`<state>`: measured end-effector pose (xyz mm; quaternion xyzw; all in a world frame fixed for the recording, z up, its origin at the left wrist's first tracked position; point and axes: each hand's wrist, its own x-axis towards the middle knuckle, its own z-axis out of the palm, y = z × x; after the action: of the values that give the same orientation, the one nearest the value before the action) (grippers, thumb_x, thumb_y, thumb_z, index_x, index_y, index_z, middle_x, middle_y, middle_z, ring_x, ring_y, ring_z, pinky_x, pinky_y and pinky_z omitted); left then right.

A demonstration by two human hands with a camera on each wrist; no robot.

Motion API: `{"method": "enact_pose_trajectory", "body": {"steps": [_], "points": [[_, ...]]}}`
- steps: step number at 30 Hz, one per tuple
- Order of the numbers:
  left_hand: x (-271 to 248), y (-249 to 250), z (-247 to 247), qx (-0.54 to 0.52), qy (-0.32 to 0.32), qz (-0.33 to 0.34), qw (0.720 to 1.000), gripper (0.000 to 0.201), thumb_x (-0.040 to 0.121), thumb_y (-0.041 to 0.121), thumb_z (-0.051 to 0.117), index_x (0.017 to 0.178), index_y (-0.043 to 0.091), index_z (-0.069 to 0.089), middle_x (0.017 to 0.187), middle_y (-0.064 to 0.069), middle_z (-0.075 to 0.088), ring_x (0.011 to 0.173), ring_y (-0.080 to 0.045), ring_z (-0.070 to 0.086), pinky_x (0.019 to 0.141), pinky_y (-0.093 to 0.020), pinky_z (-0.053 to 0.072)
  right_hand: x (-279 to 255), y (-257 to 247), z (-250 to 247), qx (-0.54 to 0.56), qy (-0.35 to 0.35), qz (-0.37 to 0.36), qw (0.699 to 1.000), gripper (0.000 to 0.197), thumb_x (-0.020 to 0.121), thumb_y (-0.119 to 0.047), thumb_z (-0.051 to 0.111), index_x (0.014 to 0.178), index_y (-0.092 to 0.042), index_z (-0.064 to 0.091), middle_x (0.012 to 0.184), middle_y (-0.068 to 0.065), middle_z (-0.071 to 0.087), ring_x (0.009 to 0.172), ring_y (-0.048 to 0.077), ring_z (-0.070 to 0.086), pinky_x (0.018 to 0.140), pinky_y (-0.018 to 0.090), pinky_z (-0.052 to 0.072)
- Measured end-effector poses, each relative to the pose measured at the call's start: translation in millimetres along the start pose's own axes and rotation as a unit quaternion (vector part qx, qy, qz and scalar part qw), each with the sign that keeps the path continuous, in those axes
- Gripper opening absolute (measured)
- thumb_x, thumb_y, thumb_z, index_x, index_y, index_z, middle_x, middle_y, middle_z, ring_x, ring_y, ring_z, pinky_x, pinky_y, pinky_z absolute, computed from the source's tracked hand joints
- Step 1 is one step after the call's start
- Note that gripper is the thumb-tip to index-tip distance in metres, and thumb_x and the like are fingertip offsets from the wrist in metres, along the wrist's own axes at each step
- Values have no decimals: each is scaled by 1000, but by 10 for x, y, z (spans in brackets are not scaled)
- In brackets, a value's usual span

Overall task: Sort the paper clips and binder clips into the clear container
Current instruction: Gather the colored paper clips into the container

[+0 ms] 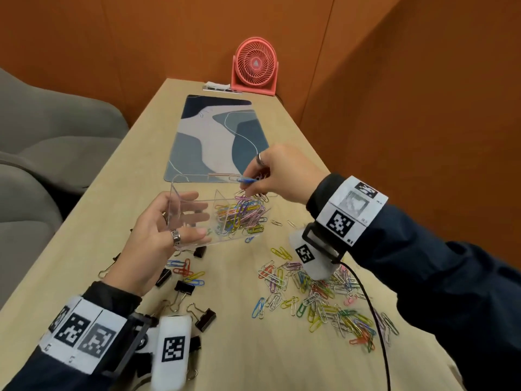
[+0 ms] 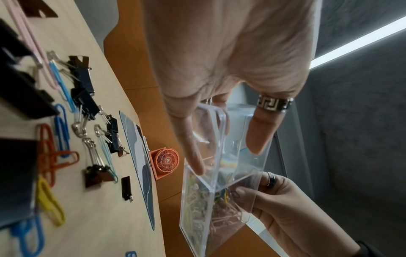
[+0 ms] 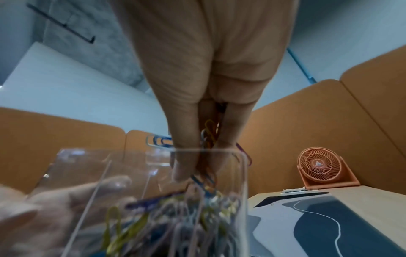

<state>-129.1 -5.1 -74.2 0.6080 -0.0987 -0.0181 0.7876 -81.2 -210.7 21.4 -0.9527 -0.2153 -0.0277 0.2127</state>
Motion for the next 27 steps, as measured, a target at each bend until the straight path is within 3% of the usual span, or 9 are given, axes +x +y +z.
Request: {"method": "enact_pose_trajectory", "body": {"steps": [3, 5, 7, 10, 16, 19, 22, 25, 27], "points": [[2, 8, 5, 2, 0, 6, 1000, 71, 45, 6, 75, 110, -5, 49, 112, -12, 64, 102, -26, 66, 65, -31, 57, -22, 2, 36, 12, -7, -9, 1000, 24, 74, -9, 76, 98, -9, 72, 88, 4, 71, 70, 6, 60, 63, 2, 47], [1, 9, 6, 0, -3, 5, 1000, 68, 46, 4, 75, 109, -4, 50, 111, -11, 65, 102, -26, 66, 65, -30, 57, -51, 13, -4, 79, -15, 2, 997, 26, 74, -7, 76, 100, -9, 71, 91, 7, 72, 76, 12, 66, 71, 16, 55], [4, 6, 4, -6, -3, 5, 1000, 60, 53, -1, 69, 110, -3, 50, 109, -10, 66, 102, -26, 65, 65, -30, 56, -89, 43, -64, 129, -15, 2, 992, 28, 76, -8, 74, 104, -12, 69, 96, 4, 71, 74, 2, 66, 69, 18, 56], [5, 2, 6, -8, -4, 6, 1000, 60, 56, -1, 65, 113, -7, 47, 111, -11, 65, 102, -25, 66, 65, -29, 56, -175, 95, -149, 133, -13, -30, 991, 28, 83, -15, 68, 110, -20, 65, 108, -5, 68, 70, -12, 62, 72, 7, 49], [-2, -6, 15, 8, -6, 6, 1000, 75, 44, 13, 76, 112, -3, 49, 109, -7, 67, 102, -24, 66, 68, -31, 57, -566, 375, -286, 137, 10, 24, 990, 21, 92, -27, 55, 111, -20, 61, 96, -3, 69, 80, 11, 68, 72, 20, 53], [-9, 8, 33, -2, -7, 7, 1000, 61, 55, -1, 69, 113, 2, 51, 107, -7, 67, 104, -26, 65, 67, -30, 57, -866, 580, -269, 92, -141, 121, 978, 22, 92, -33, 51, 105, -19, 62, 91, -3, 69, 76, 14, 69, 73, 27, 56], [-18, 29, 50, -6, -8, 10, 1000, 58, 58, -2, 64, 115, 1, 50, 108, -9, 66, 104, -27, 65, 67, -29, 57, -1165, 742, -146, 111, -327, 210, 915, 30, 92, -39, 49, 89, -15, 65, 87, 7, 73, 70, 21, 68, 76, 32, 55], [-12, 40, 51, 1, -9, 17, 1000, 64, 56, -1, 69, 116, -4, 48, 112, -11, 65, 106, -29, 64, 69, -32, 58, -1408, 822, 2, 116, -446, 251, 851, 43, 91, -50, 46, 79, -15, 68, 78, 8, 71, 63, 19, 66, 64, 23, 53], [-6, 55, 57, 4, -8, 24, 1000, 71, 50, 5, 74, 116, -4, 48, 113, -11, 65, 105, -29, 65, 70, -32, 58, -1517, 842, 93, 102, -481, 256, 832, 43, 91, -52, 46, 77, -16, 66, 75, 6, 69, 59, 13, 65, 58, 17, 51]]}}
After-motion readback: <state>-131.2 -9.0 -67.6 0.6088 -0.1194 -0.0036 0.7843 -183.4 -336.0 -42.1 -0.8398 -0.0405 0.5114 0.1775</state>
